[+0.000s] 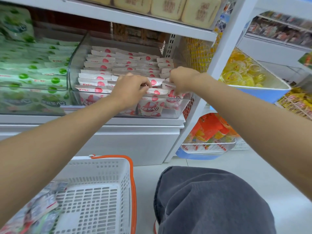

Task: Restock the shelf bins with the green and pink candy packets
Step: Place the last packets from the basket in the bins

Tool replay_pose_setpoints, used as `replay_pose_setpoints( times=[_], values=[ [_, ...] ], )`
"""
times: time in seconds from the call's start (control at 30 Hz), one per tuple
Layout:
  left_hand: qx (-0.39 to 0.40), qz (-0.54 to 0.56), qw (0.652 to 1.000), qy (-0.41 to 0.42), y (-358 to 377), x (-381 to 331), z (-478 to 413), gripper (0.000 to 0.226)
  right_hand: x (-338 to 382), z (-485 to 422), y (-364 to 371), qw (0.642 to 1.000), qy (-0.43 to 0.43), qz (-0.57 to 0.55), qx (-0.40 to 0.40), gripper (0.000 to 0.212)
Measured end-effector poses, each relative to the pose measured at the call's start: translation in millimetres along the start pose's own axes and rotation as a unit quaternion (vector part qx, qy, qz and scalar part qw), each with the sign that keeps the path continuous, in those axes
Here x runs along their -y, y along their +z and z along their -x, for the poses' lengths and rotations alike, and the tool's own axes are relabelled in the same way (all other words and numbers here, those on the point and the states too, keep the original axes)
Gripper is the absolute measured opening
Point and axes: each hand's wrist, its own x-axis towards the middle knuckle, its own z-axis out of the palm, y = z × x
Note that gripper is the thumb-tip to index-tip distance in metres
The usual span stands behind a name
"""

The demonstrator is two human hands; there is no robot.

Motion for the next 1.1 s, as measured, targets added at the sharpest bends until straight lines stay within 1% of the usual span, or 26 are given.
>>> replay_pose_setpoints(
  times=[0.07, 0.13, 0.23, 0.3, 0.37, 0.43, 0.5, 0.53, 0.63, 0.73, 0.8, 0.9, 1.0, 1.1],
  values=[
    [-0.001, -0.002, 1.0, 0.004, 0.6, -0.5, 0.4, 0.023, 4.9, -2.4, 4.3, 0.999, -0.002, 0.03, -0.039, 0.027],
    [-0.001, -0.004, 1.0, 0.007, 0.8, -0.2, 1.0, 0.022, 5.3, -2.8, 5.1, 0.998, -0.004, 0.043, -0.047, 0.021],
    [-0.002, -0.01, 1.0, 0.009, 0.8, 0.0, 1.3, 0.023, 1.2, -3.5, 11.8, 0.999, -0.018, 0.03, -0.018, 0.03],
    [-0.005, -0.006, 1.0, 0.009, 1.0, -0.2, 1.8, 0.023, -2.3, -4.3, 15.4, 1.0, -0.013, 0.002, 0.0, 0.033],
    [-0.004, -0.003, 1.0, 0.008, 1.1, 0.5, 1.7, 0.022, -3.4, -2.3, 8.9, 1.0, -0.001, -0.019, 0.021, 0.028],
    [-0.002, -0.005, 1.0, 0.009, 1.7, 1.7, 1.7, 0.022, -4.5, 0.1, -1.8, 0.997, 0.01, -0.052, 0.056, 0.019],
    [-0.001, -0.004, 1.0, 0.01, 1.9, 1.9, 1.8, 0.022, -4.0, 2.5, -6.7, 0.993, 0.026, -0.087, 0.081, 0.02],
    [-0.003, -0.002, 1.0, 0.01, 2.1, 1.8, 1.4, 0.022, -4.1, 2.5, -5.0, 0.992, 0.033, -0.093, 0.076, 0.021],
    [-0.004, 0.004, 1.0, 0.004, 3.3, 2.7, 1.3, 0.022, -3.4, -1.5, 8.6, 0.992, 0.06, -0.111, 0.029, 0.03],
    [-0.003, -0.003, 1.0, 0.008, 4.6, 3.4, 1.6, 0.022, -0.3, -5.1, 16.2, 0.989, 0.068, -0.128, -0.001, 0.035],
    [-0.005, -0.001, 1.0, 0.009, 5.1, 3.0, 1.1, 0.022, 0.8, -6.8, 18.8, 0.986, 0.074, -0.146, -0.005, 0.033],
    [-0.006, -0.001, 1.0, 0.005, 6.1, 3.4, 0.8, 0.023, 3.4, -10.3, 22.0, 0.983, 0.086, -0.16, -0.011, 0.023],
    [-0.011, -0.013, 1.0, 0.011, 6.8, 3.8, 1.7, 0.023, 5.3, -10.7, 22.9, 0.984, 0.084, -0.157, -0.011, 0.022],
    [-0.009, -0.009, 1.0, 0.01, 5.8, 4.2, 2.1, 0.023, 2.3, -7.7, 14.7, 0.981, 0.09, -0.172, 0.016, 0.025]
  ],
)
